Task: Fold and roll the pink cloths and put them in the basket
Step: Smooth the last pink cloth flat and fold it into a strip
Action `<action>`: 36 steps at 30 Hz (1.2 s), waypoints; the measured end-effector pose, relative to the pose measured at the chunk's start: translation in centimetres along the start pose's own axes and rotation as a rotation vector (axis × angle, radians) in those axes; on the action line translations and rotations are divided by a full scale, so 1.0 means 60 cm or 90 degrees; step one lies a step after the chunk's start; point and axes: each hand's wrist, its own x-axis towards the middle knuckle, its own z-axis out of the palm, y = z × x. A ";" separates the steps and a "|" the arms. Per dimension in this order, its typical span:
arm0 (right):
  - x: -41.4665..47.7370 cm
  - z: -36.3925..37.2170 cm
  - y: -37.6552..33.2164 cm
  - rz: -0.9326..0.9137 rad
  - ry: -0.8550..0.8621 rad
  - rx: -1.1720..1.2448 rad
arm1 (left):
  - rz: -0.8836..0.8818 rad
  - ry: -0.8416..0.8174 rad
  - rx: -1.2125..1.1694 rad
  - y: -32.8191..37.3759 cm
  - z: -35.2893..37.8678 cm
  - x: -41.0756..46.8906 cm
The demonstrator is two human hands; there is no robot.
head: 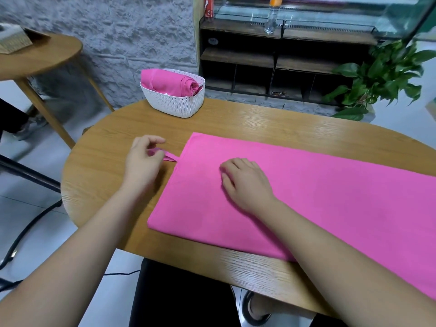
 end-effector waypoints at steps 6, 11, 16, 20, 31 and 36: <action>-0.127 -0.051 0.040 -0.055 -0.089 0.019 | 0.232 -0.256 0.094 0.037 0.026 -0.087; -0.214 -0.113 0.093 -0.029 -0.129 0.005 | 0.362 -0.453 0.159 0.062 0.058 -0.171; -0.289 -0.147 0.143 0.034 -0.172 -0.003 | 0.433 -0.508 0.297 0.037 0.065 -0.212; -0.340 -0.145 0.138 0.035 -0.216 -0.070 | 0.451 -0.505 0.371 0.028 0.050 -0.209; -0.382 -0.160 0.091 -0.063 -0.253 -0.083 | 0.536 -0.539 0.404 0.055 0.042 -0.260; -0.400 -0.166 0.082 -0.083 -0.279 -0.106 | 0.550 -0.558 0.430 0.054 0.028 -0.279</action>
